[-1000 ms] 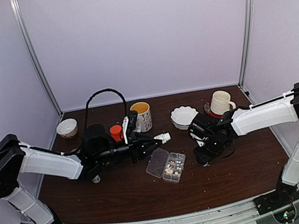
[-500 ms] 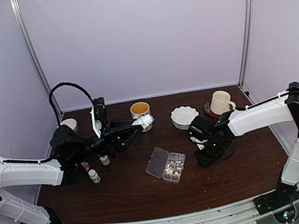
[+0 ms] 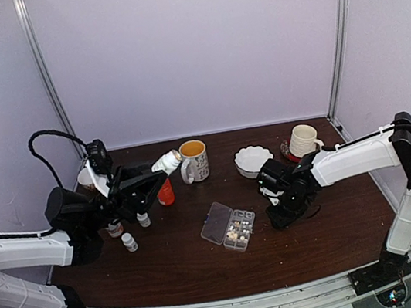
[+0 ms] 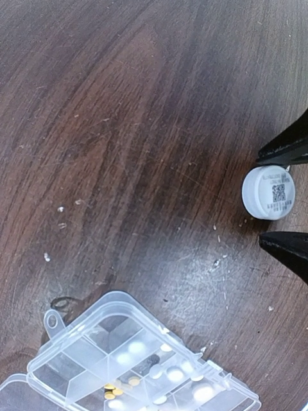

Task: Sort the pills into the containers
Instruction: Pick up the lid of the pill bottle from the center of the board.

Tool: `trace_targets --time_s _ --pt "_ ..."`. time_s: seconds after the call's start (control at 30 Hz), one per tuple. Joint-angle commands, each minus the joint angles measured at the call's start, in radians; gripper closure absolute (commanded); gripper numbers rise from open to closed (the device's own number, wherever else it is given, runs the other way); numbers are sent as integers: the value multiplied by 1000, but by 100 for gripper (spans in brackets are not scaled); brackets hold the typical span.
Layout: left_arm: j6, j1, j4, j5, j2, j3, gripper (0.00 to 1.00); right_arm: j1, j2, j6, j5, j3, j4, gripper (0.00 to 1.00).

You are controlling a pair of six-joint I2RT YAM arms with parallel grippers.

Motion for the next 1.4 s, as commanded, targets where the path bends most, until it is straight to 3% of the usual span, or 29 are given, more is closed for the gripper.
trace_targets --time_s 0.0,0.17,0.6,0.77,1.0,1.37 --pt "24 9 130 -19 -44 -20 100 -5 17 -5 0 20 -14 66" --pt "45 9 181 -58 -107 -59 100 -5 15 -8 4 22 -20 69" --pt "130 9 39 -79 -300 -65 100 -5 27 -15 17 31 -23 66" --pt "110 9 65 -89 -335 -66 100 -5 25 -19 17 41 -29 68" --pt "183 9 -113 -102 -443 -43 100 -5 19 -19 9 40 -29 72" --pt "171 9 -75 -126 -393 -81 100 -4 36 -25 5 42 -36 68"
